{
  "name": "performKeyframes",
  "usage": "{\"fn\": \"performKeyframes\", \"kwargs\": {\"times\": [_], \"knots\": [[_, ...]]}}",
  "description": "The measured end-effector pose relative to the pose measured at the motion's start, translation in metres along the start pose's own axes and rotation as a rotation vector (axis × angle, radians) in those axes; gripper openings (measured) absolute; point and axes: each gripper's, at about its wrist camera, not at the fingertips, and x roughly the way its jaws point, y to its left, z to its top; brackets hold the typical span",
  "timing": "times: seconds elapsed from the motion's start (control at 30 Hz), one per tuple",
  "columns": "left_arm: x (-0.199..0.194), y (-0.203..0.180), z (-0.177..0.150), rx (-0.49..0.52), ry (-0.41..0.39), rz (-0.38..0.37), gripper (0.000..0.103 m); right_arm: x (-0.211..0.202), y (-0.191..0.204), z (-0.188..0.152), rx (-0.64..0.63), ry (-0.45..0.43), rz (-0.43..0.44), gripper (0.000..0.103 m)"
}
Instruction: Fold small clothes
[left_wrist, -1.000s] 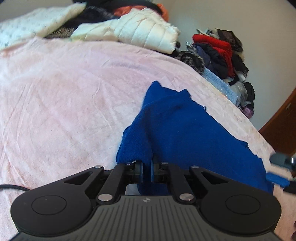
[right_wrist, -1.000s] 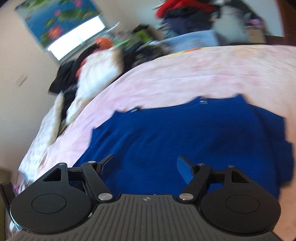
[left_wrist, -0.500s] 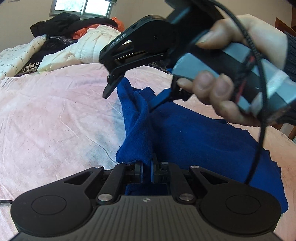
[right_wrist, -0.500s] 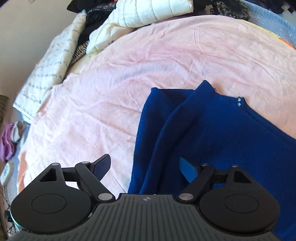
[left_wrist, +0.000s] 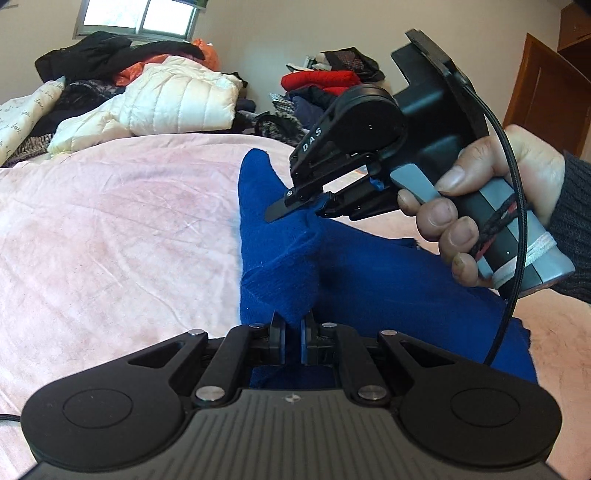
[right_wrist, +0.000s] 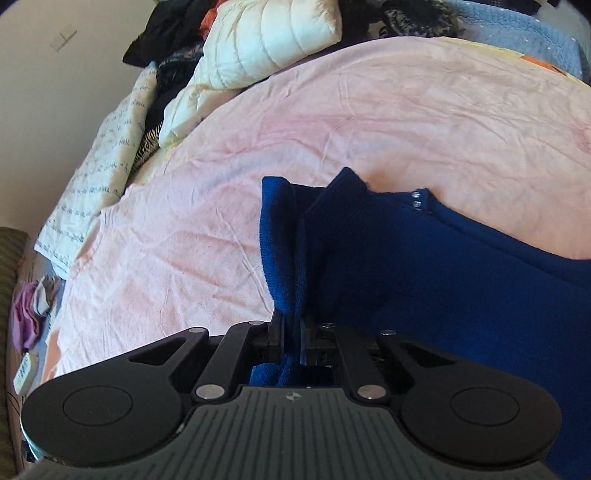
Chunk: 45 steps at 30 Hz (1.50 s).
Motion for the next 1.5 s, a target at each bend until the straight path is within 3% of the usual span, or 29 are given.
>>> {"fn": "performKeyframes", "kwargs": {"times": [0.2,0.43,0.6,0.67,0.8,0.9,0.93,1.0,1.2,1.37,1.4,1.43,1.47,1.5], "knots": [[0.008,-0.051,-0.003,0.07,0.018,-0.09,0.007,-0.062,-0.067,-0.021,0.105,-0.078,0.016,0.01],[0.025,-0.117,-0.021,0.147,0.077,-0.17,0.007,-0.104,-0.145,-0.064,0.216,-0.138,-0.016,0.01],[0.04,-0.15,-0.033,0.169,0.142,-0.205,0.007,-0.128,-0.192,-0.093,0.279,-0.167,-0.032,0.009],[0.044,-0.159,-0.035,0.178,0.15,-0.21,0.007,-0.137,-0.207,-0.103,0.304,-0.186,-0.031,0.003],[0.051,-0.171,-0.038,0.208,0.152,-0.212,0.007,-0.149,-0.234,-0.119,0.366,-0.216,-0.002,0.006],[0.055,-0.171,-0.038,0.193,0.168,-0.196,0.007,-0.155,-0.253,-0.127,0.488,-0.237,0.156,0.018],[0.055,-0.171,-0.038,0.187,0.172,-0.193,0.007,-0.156,-0.256,-0.127,0.514,-0.245,0.196,0.03],[0.05,-0.169,-0.04,0.185,0.174,-0.189,0.007,-0.155,-0.257,-0.123,0.524,-0.265,0.225,0.042],[0.037,-0.162,-0.035,0.174,0.165,-0.208,0.007,-0.128,-0.25,-0.099,0.507,-0.213,0.214,0.044],[0.04,-0.163,-0.039,0.204,0.166,-0.21,0.007,-0.098,-0.237,-0.078,0.478,-0.154,0.144,0.056],[0.043,-0.162,-0.04,0.201,0.175,-0.205,0.007,-0.092,-0.234,-0.076,0.466,-0.143,0.122,0.062],[0.045,-0.161,-0.041,0.196,0.186,-0.203,0.007,-0.088,-0.231,-0.074,0.453,-0.144,0.109,0.061],[0.048,-0.16,-0.042,0.192,0.194,-0.199,0.007,-0.086,-0.229,-0.072,0.441,-0.158,0.103,0.053],[0.05,-0.159,-0.043,0.189,0.2,-0.196,0.007,-0.086,-0.226,-0.072,0.425,-0.182,0.1,0.025]]}}
